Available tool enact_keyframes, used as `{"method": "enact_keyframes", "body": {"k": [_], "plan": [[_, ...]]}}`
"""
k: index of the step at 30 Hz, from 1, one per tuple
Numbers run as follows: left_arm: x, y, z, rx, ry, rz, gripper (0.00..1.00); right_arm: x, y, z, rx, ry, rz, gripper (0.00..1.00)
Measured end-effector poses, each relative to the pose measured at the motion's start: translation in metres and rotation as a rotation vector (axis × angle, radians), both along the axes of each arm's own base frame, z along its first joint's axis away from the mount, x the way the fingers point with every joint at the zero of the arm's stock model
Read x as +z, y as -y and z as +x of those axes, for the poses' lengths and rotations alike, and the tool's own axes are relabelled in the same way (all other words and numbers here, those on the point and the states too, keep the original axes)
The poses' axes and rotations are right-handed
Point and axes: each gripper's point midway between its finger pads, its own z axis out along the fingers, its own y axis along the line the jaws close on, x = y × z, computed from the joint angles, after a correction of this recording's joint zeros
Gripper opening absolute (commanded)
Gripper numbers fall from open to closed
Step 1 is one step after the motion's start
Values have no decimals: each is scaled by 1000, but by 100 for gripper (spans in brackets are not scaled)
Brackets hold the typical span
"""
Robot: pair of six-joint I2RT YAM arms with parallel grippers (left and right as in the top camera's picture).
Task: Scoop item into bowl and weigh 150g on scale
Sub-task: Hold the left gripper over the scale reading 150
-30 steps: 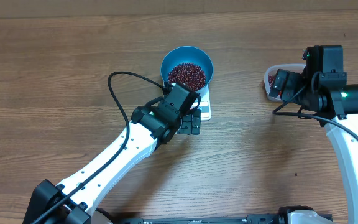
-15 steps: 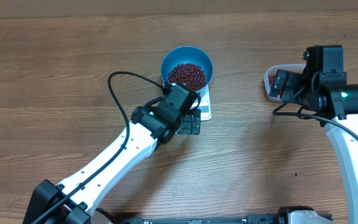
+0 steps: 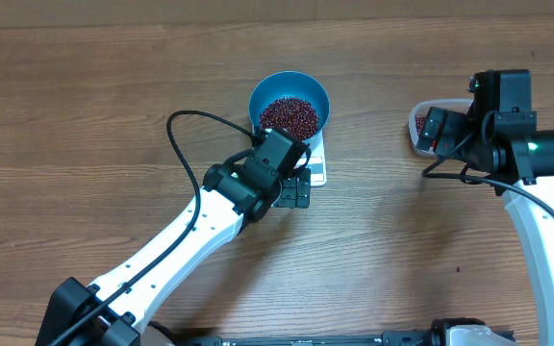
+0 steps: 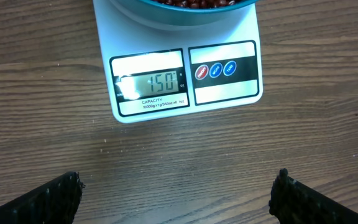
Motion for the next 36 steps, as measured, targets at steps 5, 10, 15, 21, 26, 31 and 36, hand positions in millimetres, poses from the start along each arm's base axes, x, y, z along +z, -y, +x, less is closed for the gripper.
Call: {"method": "enact_keyframes", "body": {"k": [5,10,15,21,26,31,36], "plan": [[-1,-1,-1,0,-4,3,100,0,0,0,0,0,0,100],[-2,-3,-3,-2,-12,16,99,0,0,0,0,0,1,100],[-5,-8,-9,-12,-35,44,100,0,0,0,0,0,0,100],[0,-1,1,-17,10,14,100,0,0,0,0,0,0,100],[1,-1,1,-18,11,14,100,0,0,0,1,0,0,100],[-1,-3,0,-19,6,25,100,0,0,0,0,0,0,100],[-1,-4,0,-16,7,31,100,0,0,0,0,0,0,100]]}}
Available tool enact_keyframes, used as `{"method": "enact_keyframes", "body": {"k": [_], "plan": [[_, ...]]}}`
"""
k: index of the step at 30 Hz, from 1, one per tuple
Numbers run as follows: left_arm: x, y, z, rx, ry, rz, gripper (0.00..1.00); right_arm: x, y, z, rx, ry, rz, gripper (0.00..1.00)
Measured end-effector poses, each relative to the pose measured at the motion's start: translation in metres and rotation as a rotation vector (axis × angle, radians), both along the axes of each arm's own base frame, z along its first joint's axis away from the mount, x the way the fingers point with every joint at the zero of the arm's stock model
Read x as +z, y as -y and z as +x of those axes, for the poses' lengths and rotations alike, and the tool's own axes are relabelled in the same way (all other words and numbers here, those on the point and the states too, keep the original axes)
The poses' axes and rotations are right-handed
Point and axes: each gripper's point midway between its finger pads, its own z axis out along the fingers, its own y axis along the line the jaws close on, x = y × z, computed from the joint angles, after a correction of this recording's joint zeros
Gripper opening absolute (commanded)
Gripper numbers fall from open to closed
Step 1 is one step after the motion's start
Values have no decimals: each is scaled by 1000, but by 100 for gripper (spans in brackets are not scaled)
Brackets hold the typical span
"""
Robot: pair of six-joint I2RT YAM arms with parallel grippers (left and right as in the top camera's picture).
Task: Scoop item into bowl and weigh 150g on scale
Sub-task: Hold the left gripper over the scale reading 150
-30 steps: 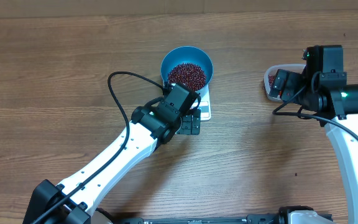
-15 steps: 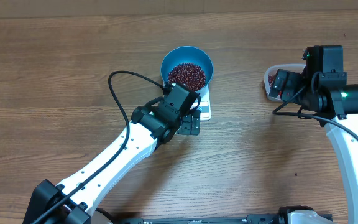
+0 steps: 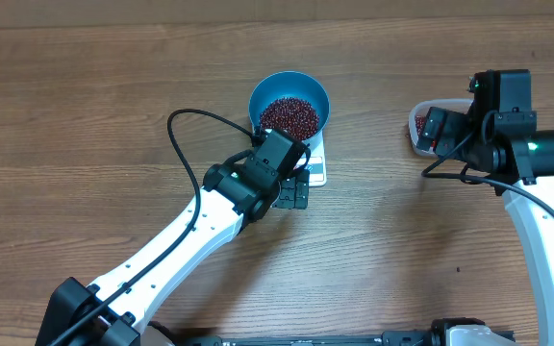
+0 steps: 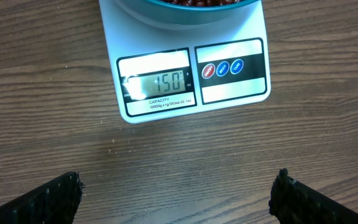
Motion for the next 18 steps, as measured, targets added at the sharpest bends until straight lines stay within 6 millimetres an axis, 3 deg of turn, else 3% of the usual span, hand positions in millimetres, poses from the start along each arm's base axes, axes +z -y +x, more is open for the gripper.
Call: {"method": "enact_keyframes", "body": {"k": [18], "plan": [[1,-4,1,4,9,18,100,0,0,0,0,0,0,100]]}}
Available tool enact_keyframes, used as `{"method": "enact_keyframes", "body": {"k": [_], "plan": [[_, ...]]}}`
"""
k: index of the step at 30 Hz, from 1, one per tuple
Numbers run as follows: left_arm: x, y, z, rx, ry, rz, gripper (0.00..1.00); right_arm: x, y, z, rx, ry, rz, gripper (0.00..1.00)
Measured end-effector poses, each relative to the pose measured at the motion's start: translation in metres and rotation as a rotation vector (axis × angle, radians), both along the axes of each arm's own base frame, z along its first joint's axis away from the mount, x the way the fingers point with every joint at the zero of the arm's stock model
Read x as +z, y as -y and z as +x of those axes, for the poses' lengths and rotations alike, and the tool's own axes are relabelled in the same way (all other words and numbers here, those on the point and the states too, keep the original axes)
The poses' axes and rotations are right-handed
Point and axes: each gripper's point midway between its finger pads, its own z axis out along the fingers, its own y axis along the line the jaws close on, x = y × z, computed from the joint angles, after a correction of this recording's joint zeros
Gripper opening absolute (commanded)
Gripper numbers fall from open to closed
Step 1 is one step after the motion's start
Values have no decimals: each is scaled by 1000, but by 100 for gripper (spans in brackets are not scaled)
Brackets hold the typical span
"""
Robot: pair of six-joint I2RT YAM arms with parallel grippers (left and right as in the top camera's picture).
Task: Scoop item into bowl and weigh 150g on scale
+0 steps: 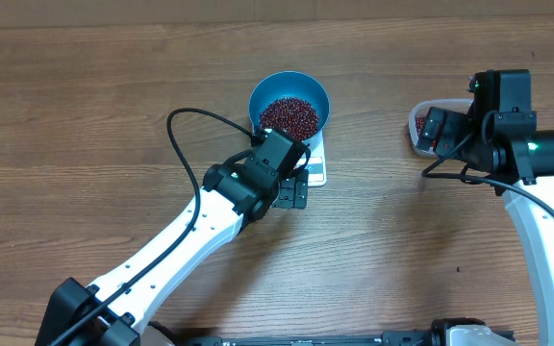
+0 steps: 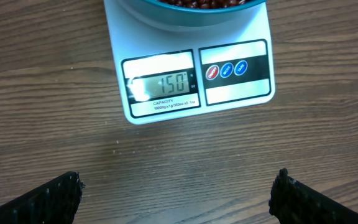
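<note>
A blue bowl of red beans stands on the white scale, whose display reads 150. The bowl's lower rim shows at the top of the left wrist view. My left gripper hovers over bare wood just in front of the scale, open, with nothing between its fingertips. My right gripper is at the clear tub holding beans at the right. Its jaws are too small and hidden to read.
The scale has three round buttons to the right of its display. A black cable loops over the table left of the left arm. The wooden table extends to the left and front.
In the left wrist view the scale sits slightly further right and a touch lower, so my left gripper has shifted a little. The display still reads 150. The right arm has not moved.
My left gripper was open in front of the scale with the display at 150 and the bowl full of beans. At each later moment the scale sat a little further right in the left wrist view. The right gripper stayed at the tub throughout.
</note>
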Motion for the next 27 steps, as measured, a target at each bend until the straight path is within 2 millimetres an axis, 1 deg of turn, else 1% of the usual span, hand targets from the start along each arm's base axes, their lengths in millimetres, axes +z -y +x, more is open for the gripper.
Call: {"method": "enact_keyframes", "body": {"k": [2,5,9,11,15,17,20,21,22,26,27], "plan": [[4,-2,0,0,13,2,100,0,0,0,0,0,-1,100],[15,-7,-3,-1,56,-10,100,0,0,0,0,0,0,100],[29,-17,-9,6,143,-52,100,0,0,0,0,0,0,100],[30,-24,-15,14,188,-73,99,0,0,0,1,0,0,100],[25,-43,-29,36,251,-110,99,0,0,0,0,0,0,100],[28,-54,-34,49,301,-138,100,0,0,0,0,0,0,100],[41,-66,-38,47,395,-185,100,0,0,0,0,-1,0,100],[53,-71,-39,37,463,-219,100,0,0,0,0,0,0,100],[55,-72,-40,37,472,-222,99,0,0,0,0,0,0,100],[79,-88,-42,25,628,-283,100,0,0,0,0,0,0,100],[82,-93,-43,26,655,-292,100,0,0,0,0,0,0,100]]}}
